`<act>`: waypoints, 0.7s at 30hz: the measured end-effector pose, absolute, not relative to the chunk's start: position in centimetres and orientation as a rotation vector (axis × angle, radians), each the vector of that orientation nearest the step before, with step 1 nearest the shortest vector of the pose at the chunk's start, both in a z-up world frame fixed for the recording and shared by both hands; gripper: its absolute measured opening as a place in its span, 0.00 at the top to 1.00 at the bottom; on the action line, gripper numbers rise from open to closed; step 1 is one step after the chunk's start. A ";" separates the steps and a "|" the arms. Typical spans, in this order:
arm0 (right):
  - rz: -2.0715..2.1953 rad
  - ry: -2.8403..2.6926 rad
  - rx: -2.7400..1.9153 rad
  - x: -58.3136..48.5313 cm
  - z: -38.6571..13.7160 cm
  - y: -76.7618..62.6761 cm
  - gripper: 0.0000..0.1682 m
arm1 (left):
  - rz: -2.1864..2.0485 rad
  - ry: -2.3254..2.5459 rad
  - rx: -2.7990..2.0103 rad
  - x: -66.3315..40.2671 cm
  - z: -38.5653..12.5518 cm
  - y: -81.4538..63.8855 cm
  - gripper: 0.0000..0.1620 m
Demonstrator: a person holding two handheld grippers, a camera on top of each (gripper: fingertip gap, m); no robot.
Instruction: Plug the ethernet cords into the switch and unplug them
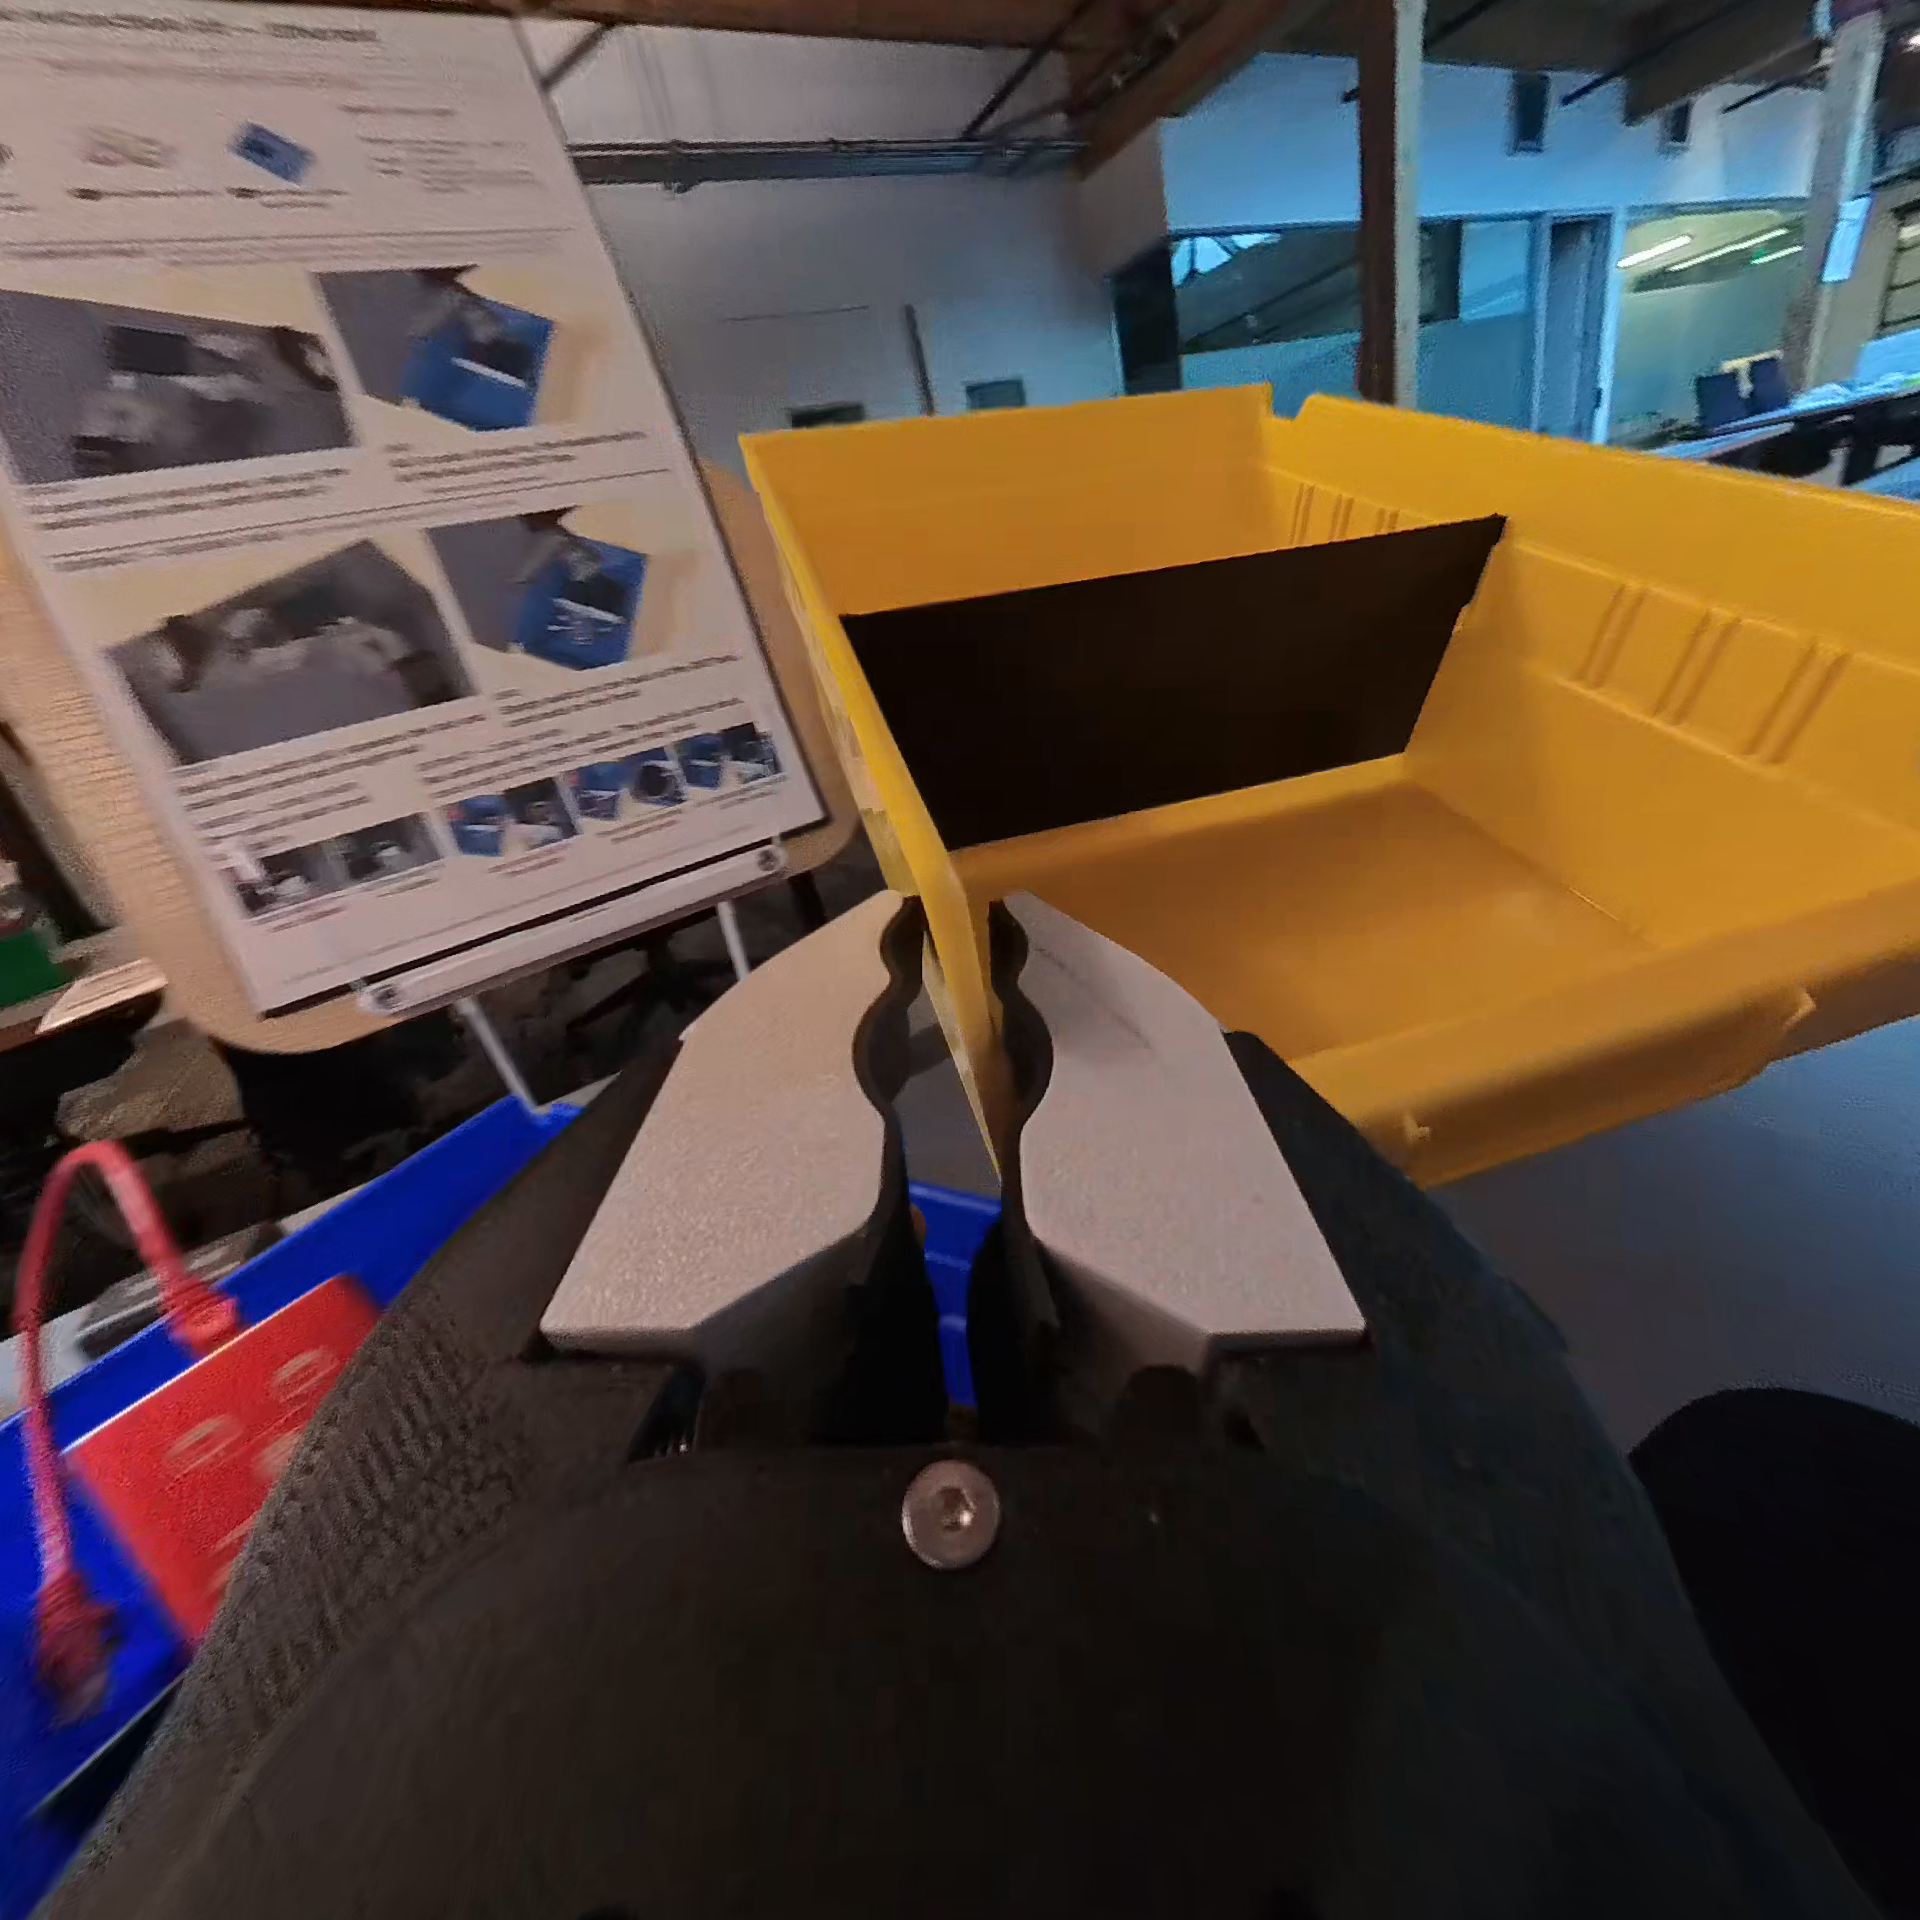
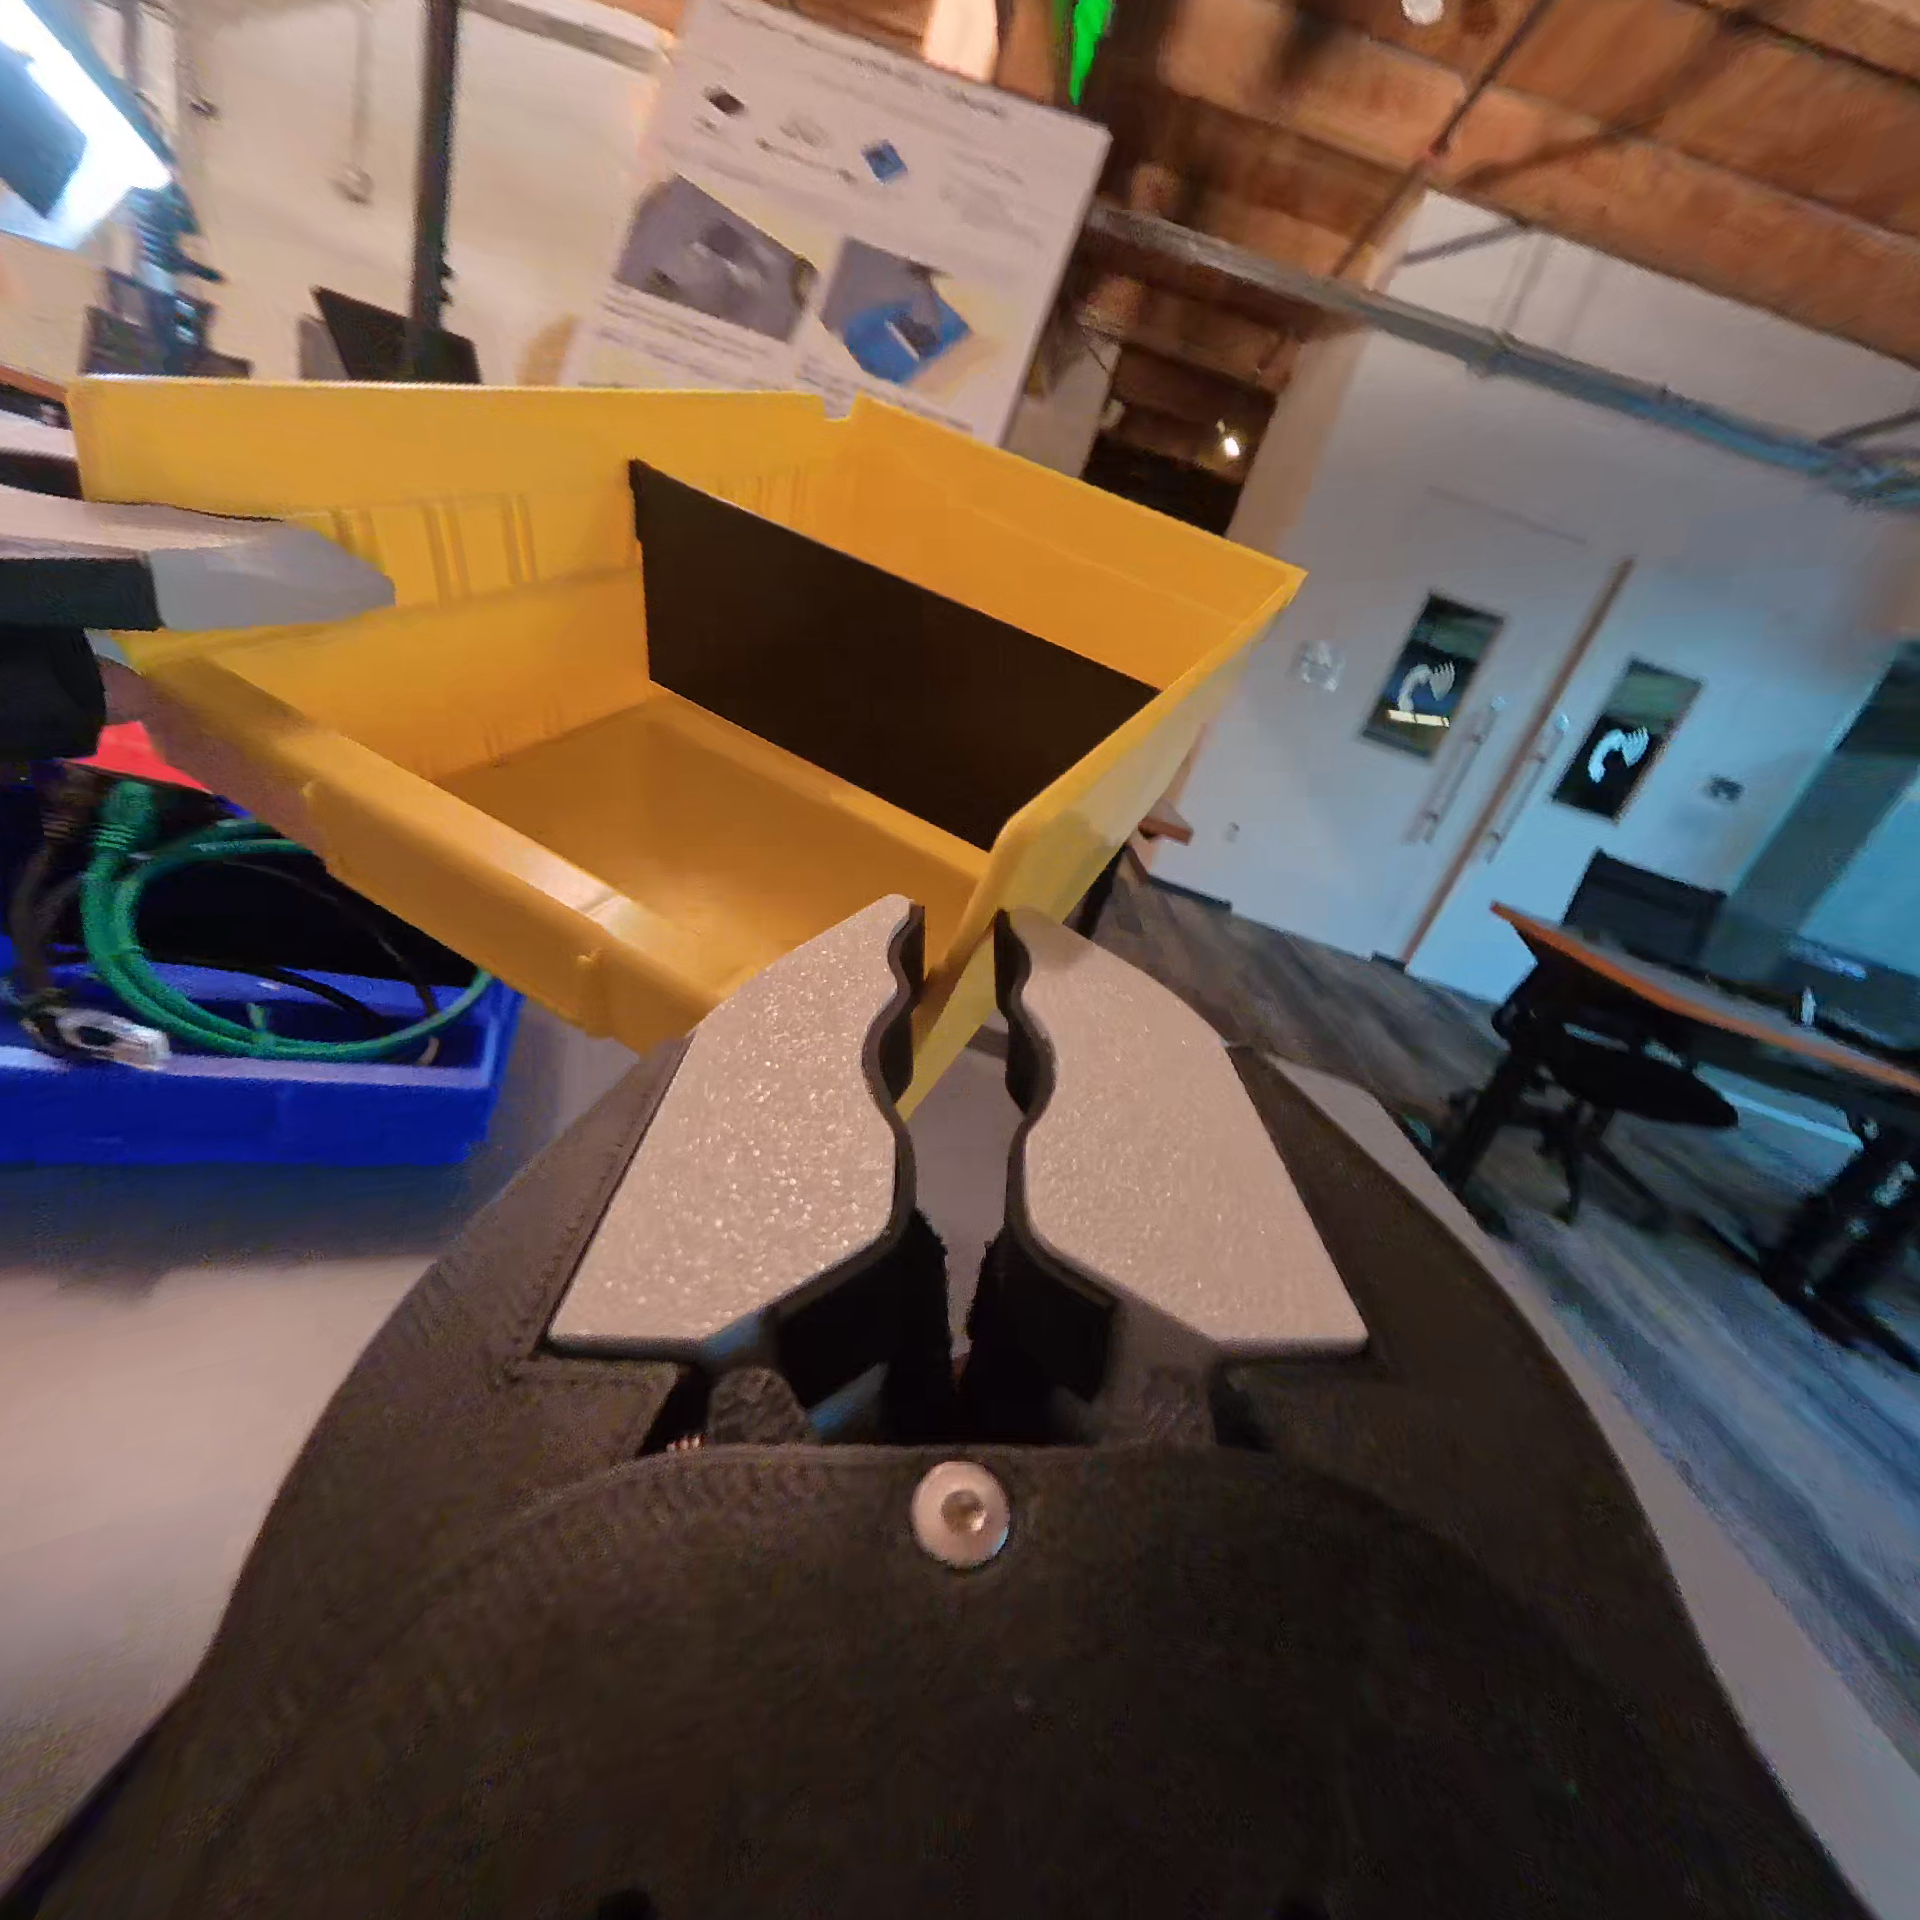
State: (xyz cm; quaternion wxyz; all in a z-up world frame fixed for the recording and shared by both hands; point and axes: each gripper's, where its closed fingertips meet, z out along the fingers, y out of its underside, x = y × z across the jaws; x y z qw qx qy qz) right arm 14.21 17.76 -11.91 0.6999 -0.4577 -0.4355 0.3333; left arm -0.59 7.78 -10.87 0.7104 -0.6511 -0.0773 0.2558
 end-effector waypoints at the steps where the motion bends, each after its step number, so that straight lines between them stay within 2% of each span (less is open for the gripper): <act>1: 0.732 -0.966 -1.050 14.7 -12.4 18.8 0.93 | 0.569 -0.154 -1.445 -0.2 -11.3 8.9 0.93; 11: 0.604 -1.029 -1.311 16.6 -20.4 25.2 0.93 | 0.478 -0.168 -1.644 0.9 -20.6 15.9 0.93; 18: 0.580 -1.075 -1.370 16.7 -23.0 26.3 0.93 | 0.487 -0.119 -1.698 1.3 -22.8 16.5 0.92; 21: 0.602 -1.096 -1.396 16.8 -23.6 26.6 0.92 | 0.424 -0.043 -1.798 1.9 -24.5 16.5 0.87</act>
